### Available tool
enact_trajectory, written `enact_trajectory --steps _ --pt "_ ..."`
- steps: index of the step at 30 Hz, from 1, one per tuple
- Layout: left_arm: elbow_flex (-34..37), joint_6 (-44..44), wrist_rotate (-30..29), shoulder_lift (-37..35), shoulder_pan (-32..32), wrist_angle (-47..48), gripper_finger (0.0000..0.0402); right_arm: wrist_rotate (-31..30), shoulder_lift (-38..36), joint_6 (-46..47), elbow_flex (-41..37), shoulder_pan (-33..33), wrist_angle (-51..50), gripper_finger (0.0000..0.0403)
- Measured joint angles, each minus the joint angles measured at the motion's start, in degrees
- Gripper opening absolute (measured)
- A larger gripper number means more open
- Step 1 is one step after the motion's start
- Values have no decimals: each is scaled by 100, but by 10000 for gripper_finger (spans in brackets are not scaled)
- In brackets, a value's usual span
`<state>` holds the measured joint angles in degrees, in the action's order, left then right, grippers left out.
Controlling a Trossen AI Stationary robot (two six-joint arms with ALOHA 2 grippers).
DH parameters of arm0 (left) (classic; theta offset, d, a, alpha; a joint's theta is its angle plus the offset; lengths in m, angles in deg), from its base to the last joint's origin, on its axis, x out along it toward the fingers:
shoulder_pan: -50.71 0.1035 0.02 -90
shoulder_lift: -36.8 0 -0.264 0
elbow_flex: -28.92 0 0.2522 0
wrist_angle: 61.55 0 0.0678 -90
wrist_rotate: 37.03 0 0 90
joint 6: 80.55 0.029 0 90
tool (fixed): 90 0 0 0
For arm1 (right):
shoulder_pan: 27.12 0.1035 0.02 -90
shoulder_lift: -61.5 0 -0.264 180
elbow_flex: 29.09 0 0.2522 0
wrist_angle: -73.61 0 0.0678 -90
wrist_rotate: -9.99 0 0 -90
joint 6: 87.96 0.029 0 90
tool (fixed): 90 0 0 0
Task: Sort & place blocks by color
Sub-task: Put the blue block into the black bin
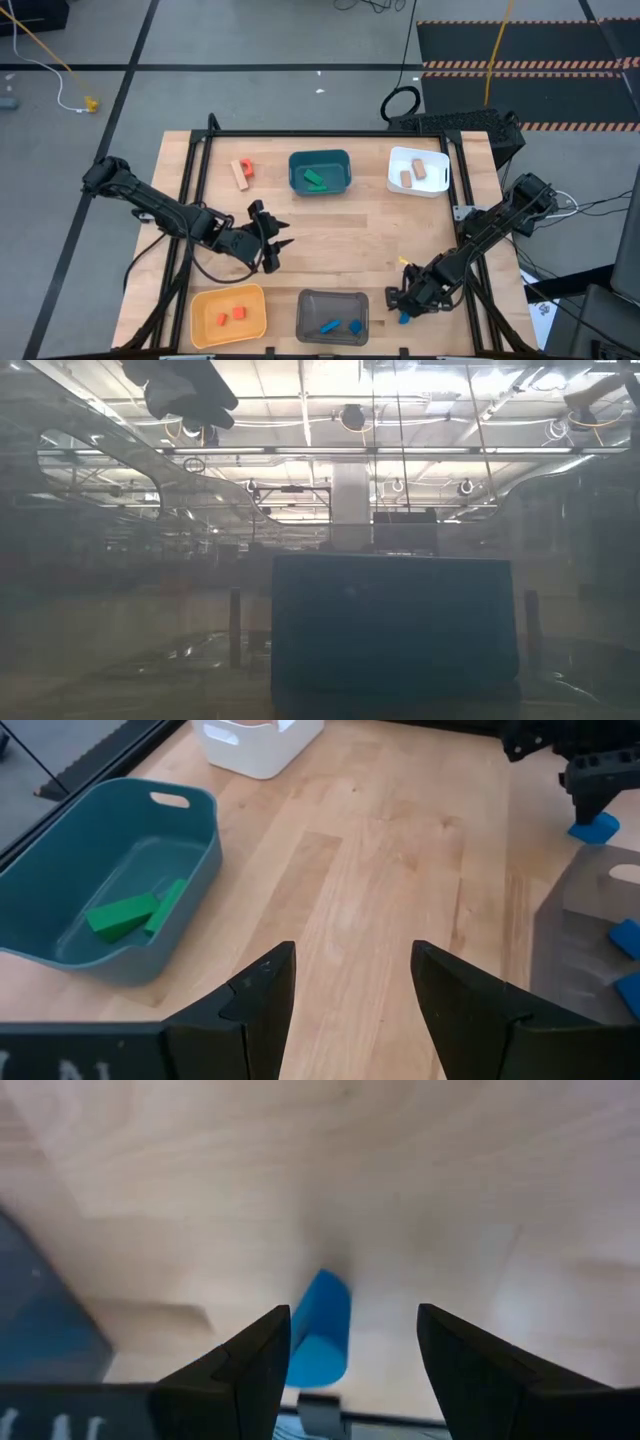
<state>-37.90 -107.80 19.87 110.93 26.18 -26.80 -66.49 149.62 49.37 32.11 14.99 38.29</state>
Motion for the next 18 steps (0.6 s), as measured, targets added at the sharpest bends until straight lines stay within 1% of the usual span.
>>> enact_trajectory --steps 6,14,18 --pt "0 0 0 0 0 0 200 4 0 -4 -382 0 457 206" --pt "0 -2 -2 0 2 -2 200 39 0 -262 -579 0 1038 166" --pt "0 0 -2 0 2 -2 200 -2 0 -504 -579 -2 1150 161"
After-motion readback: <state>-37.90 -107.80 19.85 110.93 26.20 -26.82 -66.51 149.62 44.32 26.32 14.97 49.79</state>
